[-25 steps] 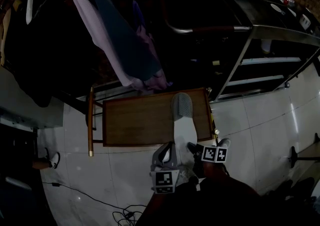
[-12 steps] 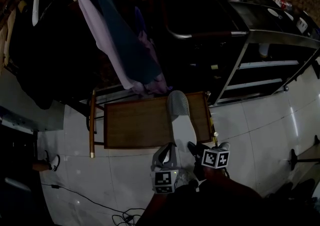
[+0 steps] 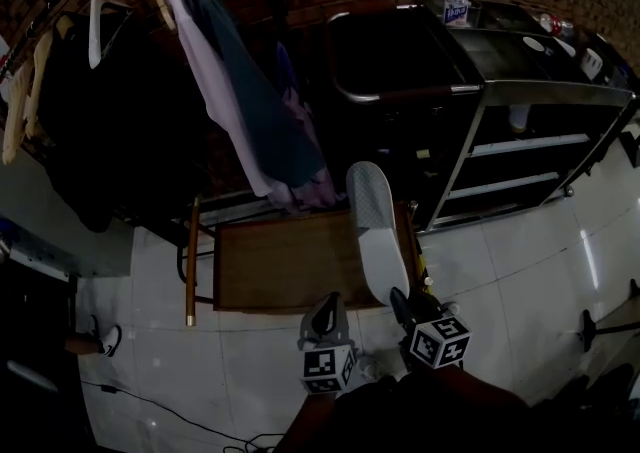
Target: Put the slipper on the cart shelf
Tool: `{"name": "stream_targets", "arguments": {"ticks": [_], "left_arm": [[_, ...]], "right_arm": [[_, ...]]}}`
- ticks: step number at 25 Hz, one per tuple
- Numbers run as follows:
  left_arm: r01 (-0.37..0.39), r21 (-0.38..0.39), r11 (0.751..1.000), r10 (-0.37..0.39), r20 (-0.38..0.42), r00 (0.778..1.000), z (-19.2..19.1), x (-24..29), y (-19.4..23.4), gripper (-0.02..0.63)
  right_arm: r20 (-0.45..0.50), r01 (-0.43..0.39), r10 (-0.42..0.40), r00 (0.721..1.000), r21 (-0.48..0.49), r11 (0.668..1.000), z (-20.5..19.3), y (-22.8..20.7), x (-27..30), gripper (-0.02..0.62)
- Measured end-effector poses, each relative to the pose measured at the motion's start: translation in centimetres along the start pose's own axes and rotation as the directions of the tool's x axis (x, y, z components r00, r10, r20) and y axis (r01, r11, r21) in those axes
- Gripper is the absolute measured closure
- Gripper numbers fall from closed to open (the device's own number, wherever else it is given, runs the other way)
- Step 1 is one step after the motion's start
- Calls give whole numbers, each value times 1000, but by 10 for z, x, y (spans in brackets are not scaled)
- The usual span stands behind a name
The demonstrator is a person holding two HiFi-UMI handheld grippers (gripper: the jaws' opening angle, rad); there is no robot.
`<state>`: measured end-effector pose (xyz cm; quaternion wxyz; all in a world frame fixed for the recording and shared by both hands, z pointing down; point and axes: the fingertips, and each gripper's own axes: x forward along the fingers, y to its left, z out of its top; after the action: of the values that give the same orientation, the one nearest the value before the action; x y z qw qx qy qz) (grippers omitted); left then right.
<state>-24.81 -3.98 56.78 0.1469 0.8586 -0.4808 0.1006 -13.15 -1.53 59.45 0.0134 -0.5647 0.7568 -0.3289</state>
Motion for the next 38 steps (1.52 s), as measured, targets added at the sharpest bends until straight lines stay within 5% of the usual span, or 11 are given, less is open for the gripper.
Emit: {"name": "stream_targets", "arguments": {"ticks": [11, 19, 31, 38], "left_arm": [[2, 60, 998, -6, 74, 997, 41, 2, -26, 592], [60, 69, 996, -72, 191, 979, 78, 2, -50, 592], [42, 104, 994, -67, 258, 964, 107, 10, -80, 592], [75, 148, 986, -108, 227, 968, 104, 24, -102, 592]], "right_arm": [[221, 131, -73, 973, -257, 957, 79, 8, -37, 555], [328, 146, -39, 944, -309, 940, 112, 16, -49, 555], [353, 182, -45, 934, -364, 914, 137, 3, -72, 555], [347, 161, -46, 937, -309, 937, 131, -23, -79, 555]]}}
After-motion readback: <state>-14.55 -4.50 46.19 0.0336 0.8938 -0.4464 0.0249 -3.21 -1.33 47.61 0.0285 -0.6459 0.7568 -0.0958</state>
